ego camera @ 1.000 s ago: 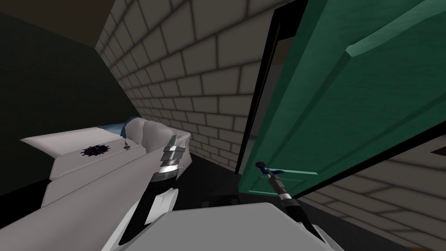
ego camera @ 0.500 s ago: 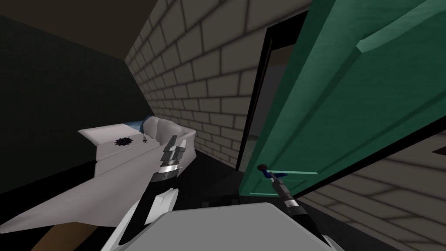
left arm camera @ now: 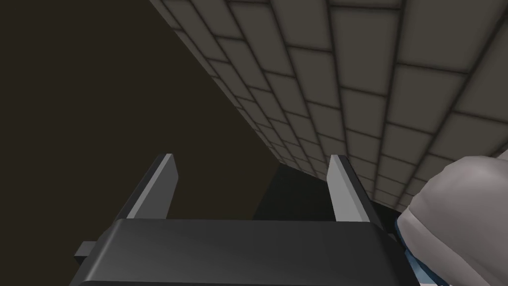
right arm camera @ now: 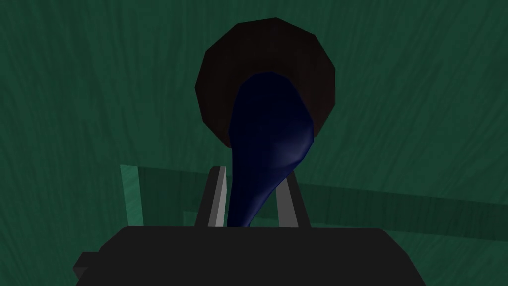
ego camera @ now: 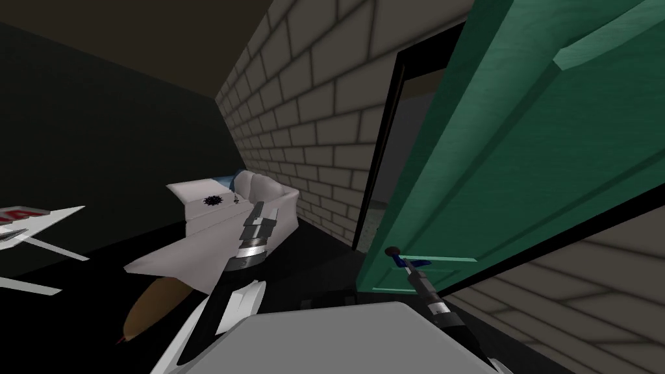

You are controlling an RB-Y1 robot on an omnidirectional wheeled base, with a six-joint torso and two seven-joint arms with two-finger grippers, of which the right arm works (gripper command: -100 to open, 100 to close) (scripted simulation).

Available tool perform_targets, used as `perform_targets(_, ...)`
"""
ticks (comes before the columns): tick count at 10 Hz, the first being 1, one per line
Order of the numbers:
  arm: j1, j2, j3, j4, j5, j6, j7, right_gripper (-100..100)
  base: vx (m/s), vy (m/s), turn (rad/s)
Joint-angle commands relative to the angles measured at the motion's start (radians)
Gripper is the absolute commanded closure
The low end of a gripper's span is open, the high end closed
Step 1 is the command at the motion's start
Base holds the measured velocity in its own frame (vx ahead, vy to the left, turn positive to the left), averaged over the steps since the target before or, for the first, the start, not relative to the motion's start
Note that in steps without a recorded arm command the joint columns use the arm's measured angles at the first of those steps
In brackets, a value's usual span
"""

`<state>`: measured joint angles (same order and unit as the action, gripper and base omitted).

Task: Pull the door open

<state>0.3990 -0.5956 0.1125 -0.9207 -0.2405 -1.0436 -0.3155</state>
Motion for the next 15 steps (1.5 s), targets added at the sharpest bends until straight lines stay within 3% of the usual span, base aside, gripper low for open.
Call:
perform_targets(1, 0.006, -0.007, 0.007, 0.009, 0.001, -0.022, -0.005, 100, -0.239, -0.029, 0.162)
perform_targets(6, 0.013, -0.026, 0.023, 0.039, 0.003, -0.077, -0.021, 100, -0.229, -0.062, 0.148)
perform_targets(7, 0.008, -0.022, 0.023, 0.045, 0.004, -0.069, -0.02, 100, -0.093, -0.03, 0.031)
perform_targets(15, -0.012, -0.045, 0.048, 0.103, 0.014, -0.131, -0.047, 100, -0.221, -0.065, 0.164)
